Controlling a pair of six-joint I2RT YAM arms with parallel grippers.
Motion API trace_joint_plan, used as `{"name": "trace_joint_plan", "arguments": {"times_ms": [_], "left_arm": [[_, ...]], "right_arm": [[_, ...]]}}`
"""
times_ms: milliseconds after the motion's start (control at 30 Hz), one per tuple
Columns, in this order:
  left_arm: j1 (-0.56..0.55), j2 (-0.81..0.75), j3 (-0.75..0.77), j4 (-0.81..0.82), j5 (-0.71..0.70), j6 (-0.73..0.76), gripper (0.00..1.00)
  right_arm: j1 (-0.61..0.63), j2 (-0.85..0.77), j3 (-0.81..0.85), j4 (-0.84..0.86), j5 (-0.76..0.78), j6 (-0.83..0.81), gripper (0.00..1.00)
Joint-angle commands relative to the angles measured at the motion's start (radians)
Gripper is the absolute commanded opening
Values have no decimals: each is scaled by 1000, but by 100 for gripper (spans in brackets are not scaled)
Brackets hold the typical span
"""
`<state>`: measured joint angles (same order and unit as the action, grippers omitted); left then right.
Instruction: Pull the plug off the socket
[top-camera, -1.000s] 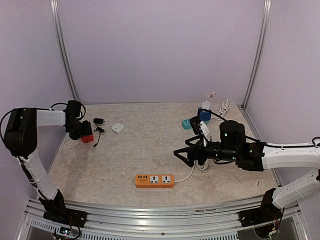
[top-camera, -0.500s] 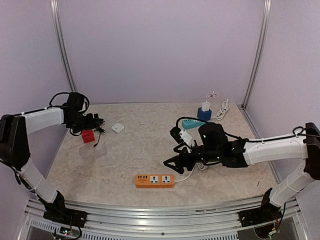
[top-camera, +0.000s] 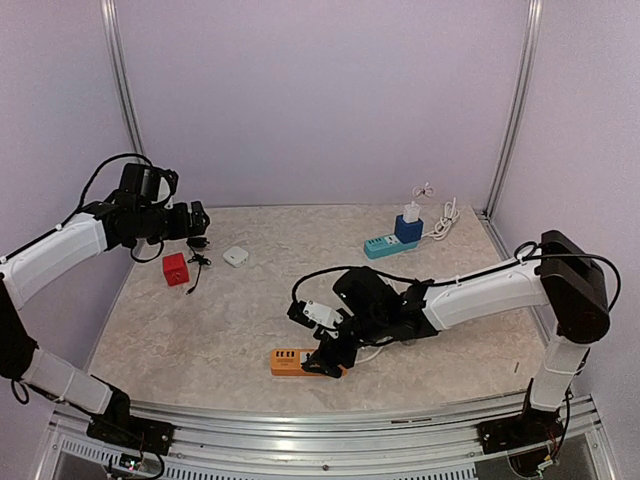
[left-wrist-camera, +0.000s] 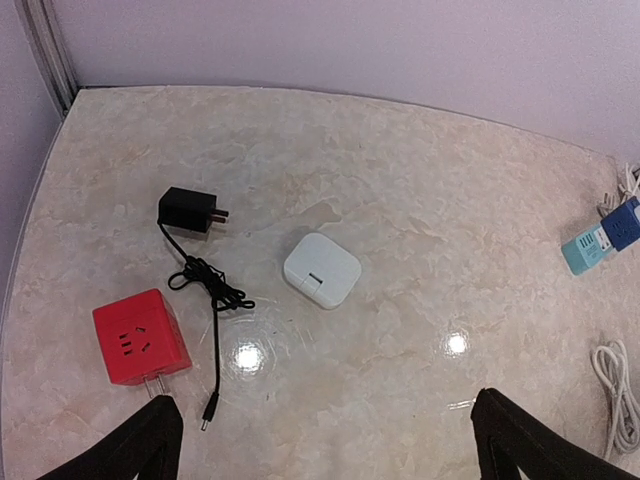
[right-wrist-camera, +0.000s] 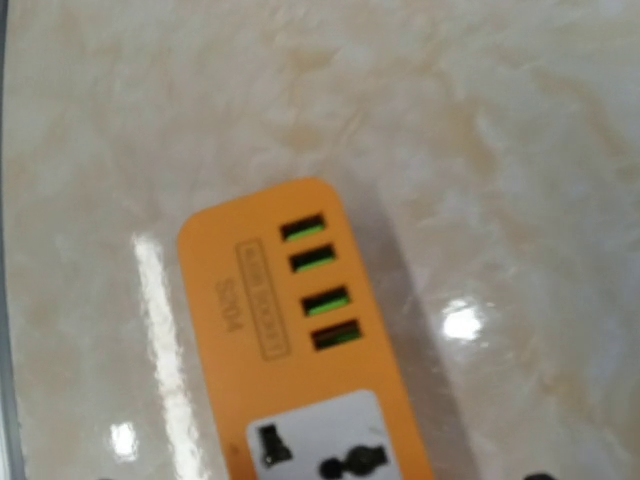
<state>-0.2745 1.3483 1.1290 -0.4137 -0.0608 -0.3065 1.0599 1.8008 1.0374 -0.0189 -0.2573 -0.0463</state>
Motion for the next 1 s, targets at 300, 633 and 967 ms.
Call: {"name": "trace_joint_plan", "arguments": {"times_ms": [300,633,967], "left_arm": [[-24,-15,-45,9,-2,-13,99],[-33,-15,-71,41,15,-19,99],[-51,-3,-77,48,6,-20,99]], "right_arm": [[14,148,81,-105,56,-67,86],[-33,126,-5,-33,98,22,52],[-276,-10,-183,16,200,145,46]]}}
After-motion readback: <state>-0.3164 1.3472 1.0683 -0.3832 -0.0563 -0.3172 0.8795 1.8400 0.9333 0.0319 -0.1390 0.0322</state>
